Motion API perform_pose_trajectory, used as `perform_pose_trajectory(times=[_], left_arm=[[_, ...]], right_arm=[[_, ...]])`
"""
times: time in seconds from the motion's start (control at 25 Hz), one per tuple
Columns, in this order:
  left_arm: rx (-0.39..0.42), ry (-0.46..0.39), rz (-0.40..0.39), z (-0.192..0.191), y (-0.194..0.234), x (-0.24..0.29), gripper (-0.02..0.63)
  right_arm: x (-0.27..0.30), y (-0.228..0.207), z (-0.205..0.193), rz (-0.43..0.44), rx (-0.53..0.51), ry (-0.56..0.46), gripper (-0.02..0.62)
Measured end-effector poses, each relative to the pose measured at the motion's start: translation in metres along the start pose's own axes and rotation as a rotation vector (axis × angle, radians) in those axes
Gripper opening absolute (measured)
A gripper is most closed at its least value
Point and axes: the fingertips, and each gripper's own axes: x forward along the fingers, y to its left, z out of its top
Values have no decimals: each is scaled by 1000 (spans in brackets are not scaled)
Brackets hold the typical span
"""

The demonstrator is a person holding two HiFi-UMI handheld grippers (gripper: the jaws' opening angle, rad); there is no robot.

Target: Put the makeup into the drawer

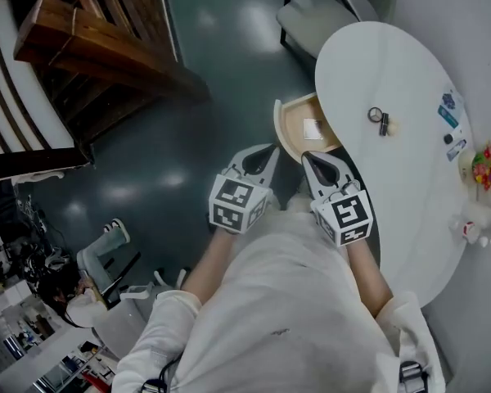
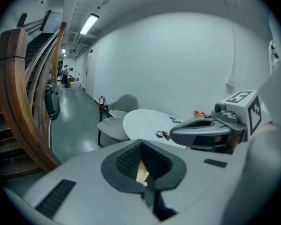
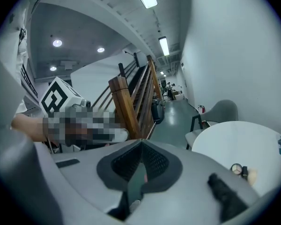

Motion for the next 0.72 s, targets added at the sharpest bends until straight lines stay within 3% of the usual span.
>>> perform_pose_trajectory(times=[0.4, 0.72], left_arm=[[-20, -6, -61, -2, 3, -10, 8], [-7, -6, -102, -2, 0, -4, 8]], right_arm=[[23, 22, 5, 23, -14, 29, 14], [17, -11, -16, -17, -81, 135, 14]])
